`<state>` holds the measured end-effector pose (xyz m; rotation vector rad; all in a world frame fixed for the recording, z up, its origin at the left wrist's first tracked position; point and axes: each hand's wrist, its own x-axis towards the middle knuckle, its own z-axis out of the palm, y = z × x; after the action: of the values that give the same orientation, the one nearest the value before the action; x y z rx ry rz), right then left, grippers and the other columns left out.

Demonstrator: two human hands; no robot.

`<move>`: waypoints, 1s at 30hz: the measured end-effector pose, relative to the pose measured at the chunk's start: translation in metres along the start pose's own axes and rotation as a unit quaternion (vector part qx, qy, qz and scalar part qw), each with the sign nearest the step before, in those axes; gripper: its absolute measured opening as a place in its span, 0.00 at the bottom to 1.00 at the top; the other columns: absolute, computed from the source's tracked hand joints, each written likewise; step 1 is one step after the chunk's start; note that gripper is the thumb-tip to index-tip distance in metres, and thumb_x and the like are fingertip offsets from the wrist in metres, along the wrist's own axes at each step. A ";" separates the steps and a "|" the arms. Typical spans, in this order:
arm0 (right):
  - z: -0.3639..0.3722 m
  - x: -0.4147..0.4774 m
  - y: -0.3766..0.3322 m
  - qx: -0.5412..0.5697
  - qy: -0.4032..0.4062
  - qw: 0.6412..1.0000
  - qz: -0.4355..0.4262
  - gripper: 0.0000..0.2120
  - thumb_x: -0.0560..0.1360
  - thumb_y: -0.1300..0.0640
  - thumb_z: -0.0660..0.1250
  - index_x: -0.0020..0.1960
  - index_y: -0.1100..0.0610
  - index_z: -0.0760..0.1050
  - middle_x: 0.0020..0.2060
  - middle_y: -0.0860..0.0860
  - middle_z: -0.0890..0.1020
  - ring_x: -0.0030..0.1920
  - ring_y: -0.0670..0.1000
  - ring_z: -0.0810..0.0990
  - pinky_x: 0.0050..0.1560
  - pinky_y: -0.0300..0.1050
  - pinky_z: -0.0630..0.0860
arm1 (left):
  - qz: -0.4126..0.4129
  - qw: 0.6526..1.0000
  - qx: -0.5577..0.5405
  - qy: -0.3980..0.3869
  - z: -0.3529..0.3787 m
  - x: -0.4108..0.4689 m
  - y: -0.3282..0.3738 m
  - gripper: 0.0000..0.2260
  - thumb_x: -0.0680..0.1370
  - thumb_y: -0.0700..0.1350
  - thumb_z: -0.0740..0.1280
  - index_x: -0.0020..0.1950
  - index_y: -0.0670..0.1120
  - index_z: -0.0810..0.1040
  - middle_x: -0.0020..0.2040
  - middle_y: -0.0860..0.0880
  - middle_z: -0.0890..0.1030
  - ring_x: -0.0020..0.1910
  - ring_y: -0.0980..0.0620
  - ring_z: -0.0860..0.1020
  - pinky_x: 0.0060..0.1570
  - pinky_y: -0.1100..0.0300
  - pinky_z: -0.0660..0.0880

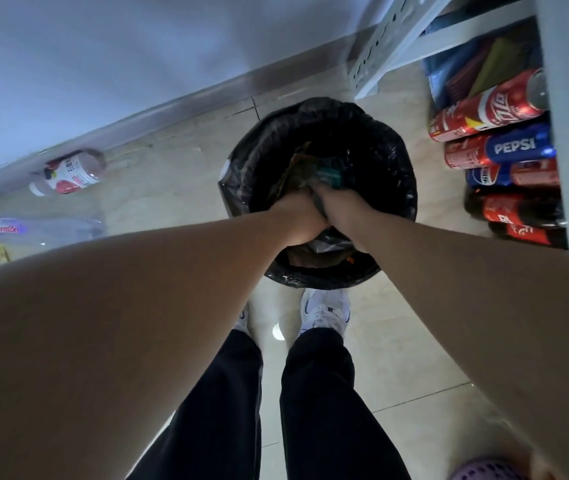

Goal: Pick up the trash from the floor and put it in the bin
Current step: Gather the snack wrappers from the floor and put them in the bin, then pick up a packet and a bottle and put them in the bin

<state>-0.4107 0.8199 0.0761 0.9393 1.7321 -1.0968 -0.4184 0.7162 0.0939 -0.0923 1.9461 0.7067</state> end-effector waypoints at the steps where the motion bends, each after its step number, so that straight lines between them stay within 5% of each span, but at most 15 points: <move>1: -0.004 -0.011 -0.001 -0.014 0.003 1.000 -0.007 0.29 0.79 0.37 0.59 0.65 0.60 0.76 0.63 0.59 0.80 0.62 0.60 0.78 0.66 0.52 0.73 | 0.005 1.000 0.001 0.000 -0.005 -0.011 0.004 0.18 0.80 0.45 0.65 0.68 0.41 0.74 0.65 0.40 0.79 0.63 0.42 0.77 0.55 0.60 0.70; 6: -0.026 -0.077 -0.013 -0.066 0.012 0.997 -0.029 0.30 0.78 0.36 0.59 0.66 0.58 0.76 0.60 0.56 0.81 0.55 0.58 0.78 0.56 0.48 0.70 | -0.017 0.999 -0.041 0.004 -0.024 -0.072 0.008 0.24 0.78 0.55 0.67 0.71 0.49 0.73 0.59 0.45 0.81 0.51 0.45 0.82 0.49 0.55 0.79; 9: -0.038 -0.117 -0.028 -0.112 0.014 0.993 -0.040 0.33 0.77 0.36 0.62 0.71 0.60 0.72 0.60 0.56 0.77 0.52 0.56 0.74 0.51 0.46 0.65 | -0.052 0.995 -0.066 0.053 -0.047 -0.116 -0.001 0.26 0.78 0.58 0.66 0.72 0.47 0.72 0.66 0.44 0.80 0.59 0.42 0.80 0.52 0.57 0.74; 17: -0.023 -0.210 -0.080 -0.275 -0.045 0.956 -0.089 0.44 0.72 0.31 0.64 0.79 0.56 0.61 0.76 0.56 0.67 0.73 0.60 0.68 0.69 0.54 0.66 | -0.148 0.958 -0.205 0.135 -0.095 -0.240 -0.052 0.29 0.78 0.60 0.65 0.75 0.48 0.69 0.71 0.48 0.76 0.49 0.51 0.78 0.50 0.61 0.69; 26: 0.049 -0.305 -0.132 -0.466 -0.109 0.861 -0.170 0.45 0.71 0.34 0.67 0.79 0.57 0.60 0.77 0.55 0.66 0.74 0.57 0.67 0.69 0.52 0.67 | -0.213 0.884 -0.353 0.221 -0.086 -0.385 -0.128 0.27 0.78 0.55 0.67 0.75 0.46 0.70 0.73 0.46 0.74 0.63 0.48 0.77 0.53 0.61 0.71; 30: 0.103 -0.344 -0.141 -0.558 -0.140 0.795 -0.190 0.26 0.78 0.41 0.64 0.68 0.58 0.74 0.70 0.60 0.74 0.66 0.58 0.74 0.60 0.47 0.68 | -0.244 0.847 -0.401 0.251 -0.057 -0.439 -0.168 0.27 0.79 0.56 0.66 0.74 0.47 0.70 0.72 0.46 0.75 0.68 0.47 0.75 0.63 0.55 0.70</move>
<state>-0.3907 0.6276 0.4099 -0.3144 1.9026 -0.2262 -0.1935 0.4437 0.4099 -1.3566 1.8328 1.1732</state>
